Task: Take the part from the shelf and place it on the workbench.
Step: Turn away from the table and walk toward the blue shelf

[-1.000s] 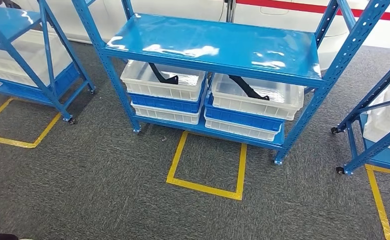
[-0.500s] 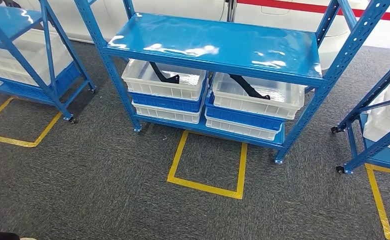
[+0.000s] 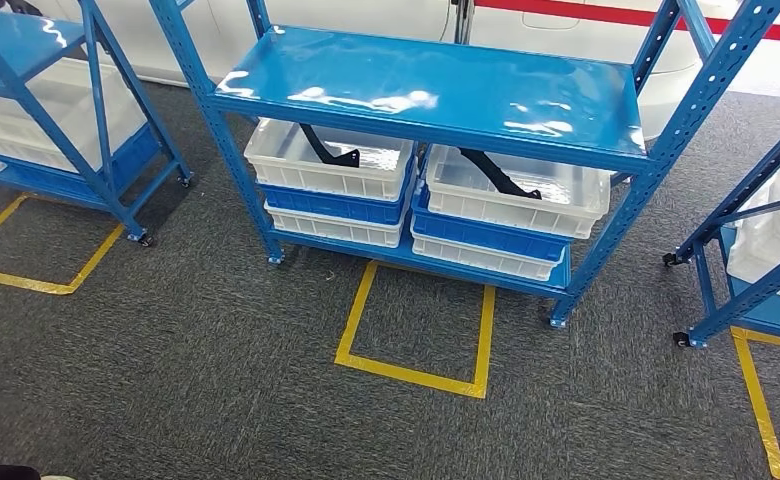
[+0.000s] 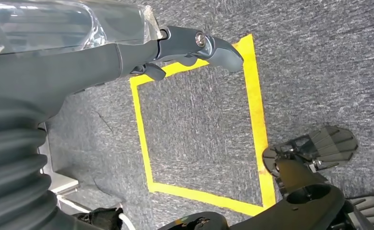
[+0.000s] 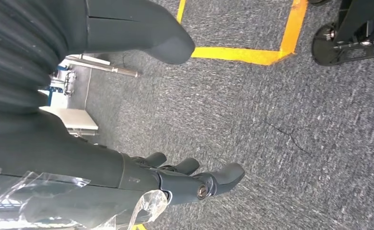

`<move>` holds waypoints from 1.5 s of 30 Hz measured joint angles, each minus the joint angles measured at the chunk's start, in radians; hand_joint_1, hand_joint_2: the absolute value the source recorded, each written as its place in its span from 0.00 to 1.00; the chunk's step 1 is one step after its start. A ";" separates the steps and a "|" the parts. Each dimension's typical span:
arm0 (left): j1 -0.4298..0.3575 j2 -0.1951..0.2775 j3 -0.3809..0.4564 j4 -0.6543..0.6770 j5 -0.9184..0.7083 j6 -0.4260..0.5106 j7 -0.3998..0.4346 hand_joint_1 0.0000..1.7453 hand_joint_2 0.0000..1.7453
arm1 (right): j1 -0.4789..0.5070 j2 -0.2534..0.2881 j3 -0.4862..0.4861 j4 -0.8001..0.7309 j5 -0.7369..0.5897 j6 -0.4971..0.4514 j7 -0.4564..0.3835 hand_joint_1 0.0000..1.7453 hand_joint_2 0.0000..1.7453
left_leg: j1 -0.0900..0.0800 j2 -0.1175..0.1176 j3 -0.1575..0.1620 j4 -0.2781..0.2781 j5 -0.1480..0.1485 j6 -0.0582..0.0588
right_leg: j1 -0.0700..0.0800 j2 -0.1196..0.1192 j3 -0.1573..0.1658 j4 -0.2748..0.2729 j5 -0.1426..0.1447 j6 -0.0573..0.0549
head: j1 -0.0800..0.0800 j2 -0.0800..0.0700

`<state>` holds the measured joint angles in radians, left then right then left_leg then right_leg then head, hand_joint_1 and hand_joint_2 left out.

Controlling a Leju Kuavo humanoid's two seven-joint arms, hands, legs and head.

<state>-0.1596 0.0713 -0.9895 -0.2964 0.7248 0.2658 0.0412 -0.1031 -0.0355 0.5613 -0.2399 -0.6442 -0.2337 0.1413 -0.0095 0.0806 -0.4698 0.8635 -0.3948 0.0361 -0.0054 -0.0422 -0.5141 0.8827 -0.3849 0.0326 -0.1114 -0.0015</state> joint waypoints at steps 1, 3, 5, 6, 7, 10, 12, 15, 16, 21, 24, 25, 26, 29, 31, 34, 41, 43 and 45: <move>0.001 0.000 0.000 0.000 0.001 0.000 -0.001 0.00 1.00 | 0.000 0.000 0.000 0.000 -0.002 -0.001 -0.002 0.00 0.00 | -0.001 0.000 0.000 0.001 -0.001 0.001 | -0.001 0.000 0.000 0.000 0.000 0.001 | 0.000 0.000; 0.002 0.000 0.000 0.000 0.003 0.000 -0.004 0.00 1.00 | 0.000 0.001 0.001 0.000 -0.004 -0.002 -0.004 0.00 0.00 | -0.002 0.000 -0.001 0.002 -0.003 0.004 | -0.004 0.000 0.000 0.000 0.000 0.002 | 0.000 0.000; 0.003 0.001 0.000 0.000 0.006 0.001 -0.005 0.00 1.00 | 0.000 0.002 0.002 0.000 -0.006 -0.003 -0.005 0.00 0.00 | -0.003 0.000 -0.001 0.004 -0.004 0.005 | -0.005 0.000 0.001 0.000 0.000 0.003 | 0.000 0.000; 0.003 0.002 0.000 0.000 0.008 0.001 -0.006 0.00 1.00 | 0.000 0.002 0.002 0.000 -0.006 -0.003 -0.005 0.00 0.00 | -0.004 0.000 -0.002 0.005 -0.005 0.006 | -0.005 0.000 0.001 0.000 0.000 0.003 | 0.000 0.000; 0.003 0.003 0.000 0.000 0.008 0.001 -0.006 0.00 1.00 | 0.000 0.003 0.002 0.000 -0.007 -0.003 -0.005 0.00 0.00 | -0.004 0.000 -0.002 0.006 -0.006 0.008 | -0.005 -0.001 0.001 0.000 0.001 0.004 | 0.000 0.000; 0.004 0.005 0.000 0.000 0.009 0.001 -0.006 0.00 1.00 | -0.001 0.006 0.003 0.000 -0.007 -0.003 -0.005 0.00 0.00 | -0.006 0.000 -0.005 0.009 -0.007 0.014 | -0.007 -0.003 0.001 -0.002 0.003 0.009 | 0.000 0.000; 0.004 0.006 0.000 0.000 0.010 0.001 -0.006 0.00 1.00 | -0.002 0.006 0.004 0.000 -0.007 -0.003 -0.005 0.00 0.00 | 0.001 0.000 -0.001 -0.001 0.001 0.022 | -0.005 0.002 -0.001 0.002 -0.003 0.017 | 0.000 0.000; 0.002 0.006 0.000 0.000 0.010 0.001 -0.008 0.00 1.00 | 0.001 0.004 0.006 0.000 -0.008 -0.004 -0.005 0.00 0.00 | 0.012 0.004 0.003 -0.011 0.009 0.031 | -0.008 0.029 -0.062 0.139 -0.083 0.027 | 0.002 0.000; 0.001 0.006 0.000 0.000 0.010 0.001 -0.009 0.00 1.00 | 0.003 0.004 0.006 0.000 -0.008 -0.004 -0.005 0.00 0.00 | 0.013 0.006 0.003 -0.011 0.009 0.033 | -0.010 0.034 -0.101 0.220 -0.120 0.030 | 0.003 0.000; 0.003 0.006 -0.001 0.000 0.010 0.000 -0.008 0.00 1.00 | 0.006 0.004 0.010 0.001 -0.011 -0.004 -0.004 0.00 0.00 | 0.023 0.021 0.013 -0.009 0.001 0.019 | -0.024 0.013 -0.091 0.190 -0.059 0.043 | 0.004 0.000; 0.005 0.007 -0.001 0.000 0.010 0.000 -0.008 0.00 1.00 | 0.000 0.004 0.010 0.001 -0.013 -0.005 -0.003 0.00 0.00 | 0.019 0.040 0.025 -0.007 -0.010 -0.006 | -0.016 -0.055 -0.009 0.016 0.002 0.034 | 0.004 0.000; 0.005 0.008 -0.001 0.000 0.011 0.000 -0.008 0.00 1.00 | -0.001 0.004 0.010 0.001 -0.013 -0.005 -0.003 0.00 0.00 | 0.017 0.052 0.029 -0.008 -0.012 -0.013 | -0.011 -0.054 -0.008 0.006 0.001 0.026 | 0.005 0.000; 0.005 0.007 -0.002 0.000 0.011 0.000 -0.008 0.00 1.00 | -0.002 0.004 0.011 0.001 -0.013 -0.005 -0.003 0.00 0.00 | 0.018 0.066 0.032 -0.011 -0.013 -0.020 | -0.010 -0.037 -0.010 0.005 0.002 0.015 | 0.005 0.000; 0.001 0.007 -0.003 0.000 0.010 -0.001 -0.008 0.00 1.00 | -0.005 0.004 0.011 0.001 -0.012 -0.006 -0.003 0.00 0.00 | 0.027 0.013 0.016 0.045 -0.061 -0.036 | -0.016 0.004 -0.010 -0.002 0.009 -0.007 | 0.006 0.000; 0.005 0.008 -0.004 0.000 0.010 -0.001 -0.008 0.00 1.00 | -0.009 0.005 0.011 0.001 -0.010 -0.005 -0.002 0.00 0.25 | 0.030 -0.054 -0.053 0.194 -0.137 -0.040 | -0.017 0.028 -0.012 -0.003 0.012 -0.015 | 0.006 0.000; 0.013 0.008 -0.009 0.000 0.010 -0.001 -0.008 0.00 1.00 | -0.007 0.006 0.017 0.001 -0.003 -0.001 0.000 0.00 1.00 | 0.030 -0.073 -0.132 0.336 -0.169 -0.041 | -0.016 0.066 -0.011 -0.003 0.013 -0.018 | 0.006 0.000; 0.003 0.007 -0.018 0.000 0.011 -0.008 -0.007 0.00 1.00 | -0.005 0.005 0.026 0.001 -0.004 -0.004 0.020 0.00 1.00 | 0.026 -0.091 0.002 0.002 -0.007 -0.024 | -0.013 0.104 -0.011 0.001 0.009 -0.007 | 0.006 0.000; 0.004 0.007 -0.019 0.000 0.012 -0.012 -0.006 0.00 1.00 | -0.003 0.003 0.028 0.001 -0.006 -0.004 0.022 0.00 1.00 | 0.024 -0.091 0.000 0.001 -0.003 -0.022 | -0.013 0.102 -0.013 0.001 0.009 -0.033 | 0.006 0.000; 0.004 0.008 -0.019 0.000 0.012 -0.013 -0.006 0.00 1.00 | -0.002 0.003 0.032 0.001 -0.008 -0.001 0.023 0.00 1.00 | 0.019 -0.091 -0.001 0.002 -0.002 -0.017 | -0.014 0.101 -0.014 0.000 0.014 -0.044 | 0.006 0.000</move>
<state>-0.1552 0.0789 -1.0087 -0.2960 0.7366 0.2529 0.0356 -0.1050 -0.0320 0.5938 -0.2392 -0.6524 -0.2348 0.1638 0.0099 -0.0107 -0.4711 0.8650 -0.3970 0.0191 -0.0196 0.0588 -0.5278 0.8822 -0.3711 -0.0113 -0.1050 -0.0015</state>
